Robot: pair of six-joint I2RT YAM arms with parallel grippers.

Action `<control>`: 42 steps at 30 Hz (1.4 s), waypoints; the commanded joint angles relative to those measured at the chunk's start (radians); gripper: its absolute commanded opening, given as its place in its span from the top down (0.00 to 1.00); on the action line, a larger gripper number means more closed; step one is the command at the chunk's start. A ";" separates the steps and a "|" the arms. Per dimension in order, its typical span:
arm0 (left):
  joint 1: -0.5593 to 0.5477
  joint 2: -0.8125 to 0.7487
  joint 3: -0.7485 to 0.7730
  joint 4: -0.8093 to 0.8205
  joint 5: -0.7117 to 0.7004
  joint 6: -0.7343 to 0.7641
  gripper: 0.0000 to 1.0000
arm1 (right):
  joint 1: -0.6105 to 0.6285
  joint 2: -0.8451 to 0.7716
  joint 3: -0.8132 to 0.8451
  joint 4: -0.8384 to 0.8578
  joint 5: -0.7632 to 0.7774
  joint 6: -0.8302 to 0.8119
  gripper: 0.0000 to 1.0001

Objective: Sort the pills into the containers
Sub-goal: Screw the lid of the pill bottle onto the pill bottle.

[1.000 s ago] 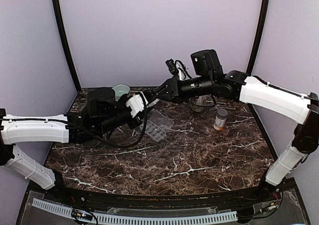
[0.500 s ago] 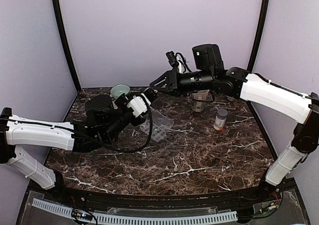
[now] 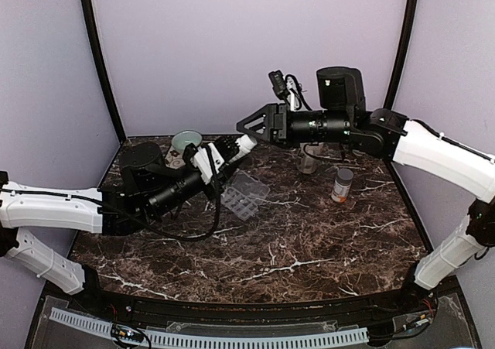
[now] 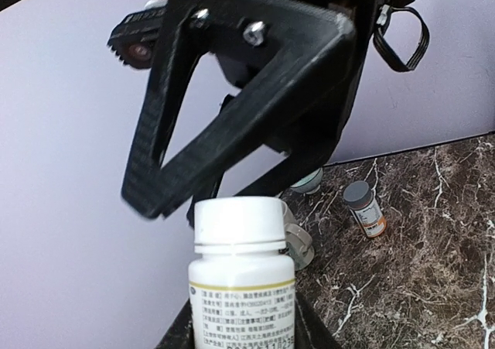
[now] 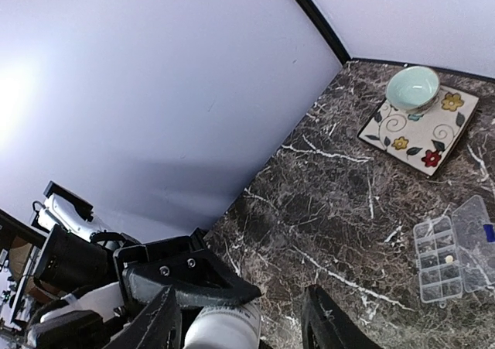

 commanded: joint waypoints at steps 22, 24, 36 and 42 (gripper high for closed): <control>0.330 0.146 0.522 -0.852 1.210 -0.415 1.00 | -0.007 -0.193 -0.049 -0.127 0.039 -0.347 0.44; 0.342 0.172 0.547 -0.858 1.263 -0.440 1.00 | -0.007 -0.199 -0.045 -0.131 0.029 -0.351 0.44; 0.357 0.222 0.589 -0.873 1.313 -0.461 1.00 | 0.029 -0.167 -0.009 -0.201 -0.001 -0.373 0.43; 0.359 0.231 0.593 -0.873 1.323 -0.466 1.00 | 0.055 -0.139 0.014 -0.224 -0.009 -0.390 0.42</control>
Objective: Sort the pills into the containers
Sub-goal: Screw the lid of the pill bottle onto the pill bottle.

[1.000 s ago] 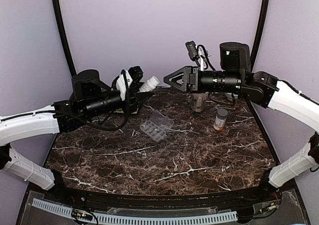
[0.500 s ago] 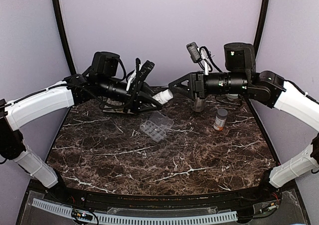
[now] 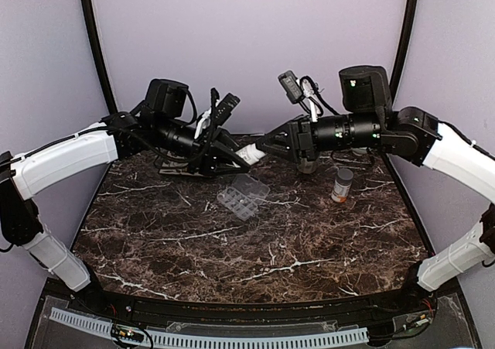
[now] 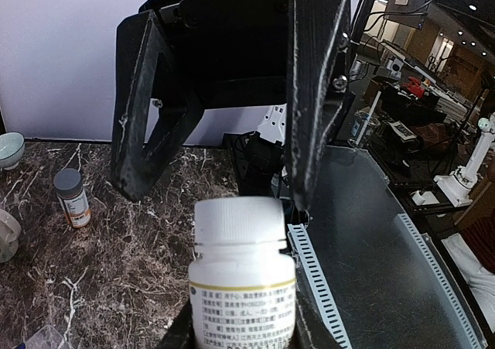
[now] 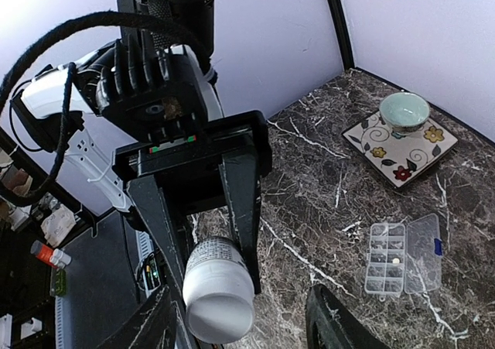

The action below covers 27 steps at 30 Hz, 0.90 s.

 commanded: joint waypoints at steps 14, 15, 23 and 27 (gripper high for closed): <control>0.006 0.009 0.038 -0.018 0.037 -0.010 1.00 | 0.044 0.041 0.057 -0.018 -0.017 -0.024 0.74; 0.006 0.008 0.037 -0.018 0.036 -0.010 1.00 | 0.044 0.040 0.058 -0.017 -0.016 -0.022 0.74; 0.006 -0.001 0.029 0.003 -0.018 0.000 1.00 | 0.046 0.065 0.072 -0.019 -0.019 0.036 0.96; -0.010 -0.029 0.013 0.046 -0.136 0.032 1.00 | 0.046 0.114 0.084 -0.010 -0.017 0.111 1.00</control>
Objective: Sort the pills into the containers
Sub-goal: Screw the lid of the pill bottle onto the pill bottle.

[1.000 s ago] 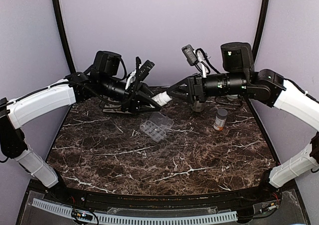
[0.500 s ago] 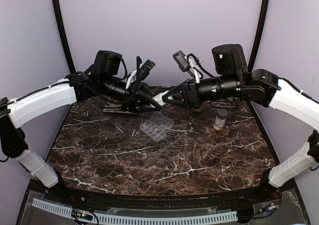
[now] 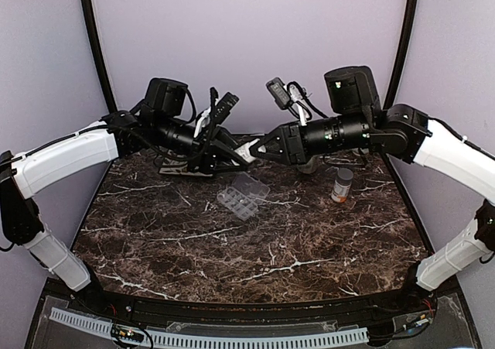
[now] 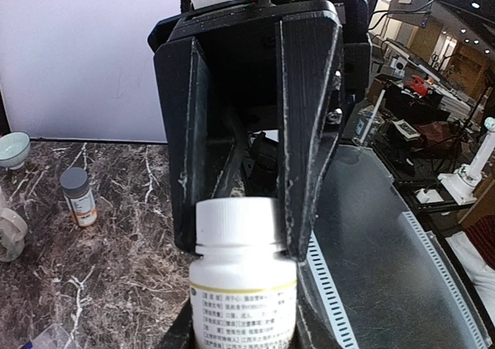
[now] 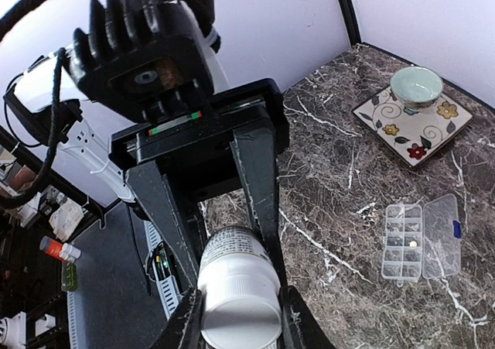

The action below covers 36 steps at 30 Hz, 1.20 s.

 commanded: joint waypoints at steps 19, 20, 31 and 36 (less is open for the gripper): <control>-0.316 -0.230 -0.392 0.776 -1.107 0.384 1.00 | -0.035 0.257 0.127 0.025 0.050 0.302 1.00; -0.331 -0.231 -0.407 0.822 -1.140 0.412 1.00 | -0.036 0.266 0.130 0.026 0.052 0.304 1.00; -0.416 -0.194 -0.487 1.141 -1.370 0.591 0.87 | -0.040 0.315 0.139 0.019 0.097 0.306 1.00; -0.417 -0.194 -0.492 1.138 -1.398 0.582 0.64 | -0.041 0.320 0.146 0.015 0.115 0.303 1.00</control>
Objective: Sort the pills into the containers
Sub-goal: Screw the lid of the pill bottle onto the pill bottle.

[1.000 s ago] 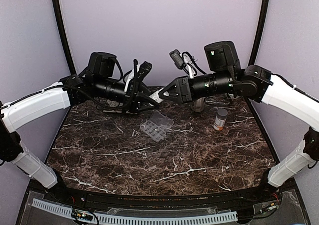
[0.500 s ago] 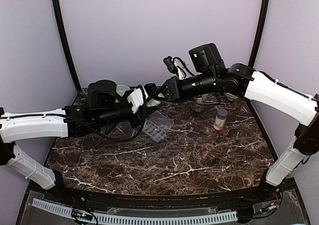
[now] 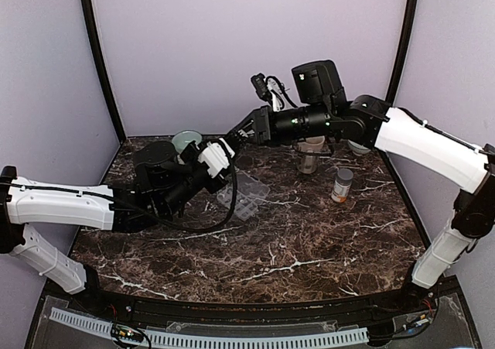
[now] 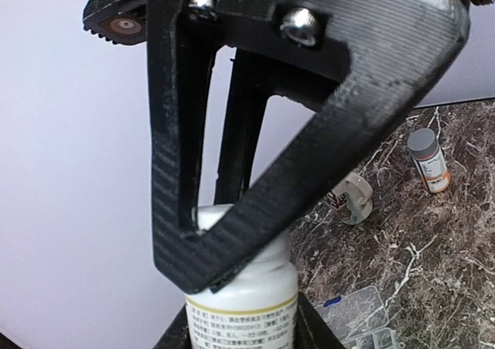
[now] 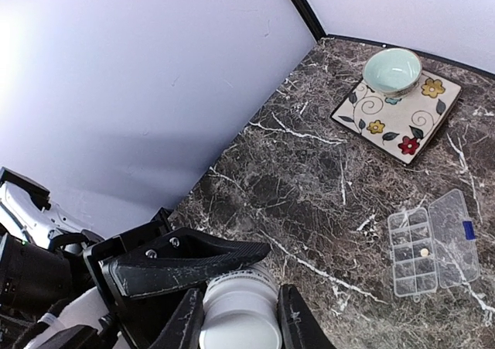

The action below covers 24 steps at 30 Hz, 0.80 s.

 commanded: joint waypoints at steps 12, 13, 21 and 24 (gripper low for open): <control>-0.062 -0.092 -0.026 0.169 0.102 -0.030 0.29 | -0.006 0.086 0.021 -0.048 0.119 0.045 1.00; -0.062 -0.102 -0.037 0.165 0.097 -0.038 0.29 | -0.010 0.083 0.025 -0.051 0.126 0.042 1.00; -0.061 -0.207 -0.157 0.151 0.007 -0.096 0.28 | -0.047 0.064 0.049 -0.108 0.223 -0.008 1.00; -0.061 -0.244 -0.193 0.141 -0.020 -0.120 0.27 | -0.061 0.069 0.060 -0.153 0.293 -0.040 1.00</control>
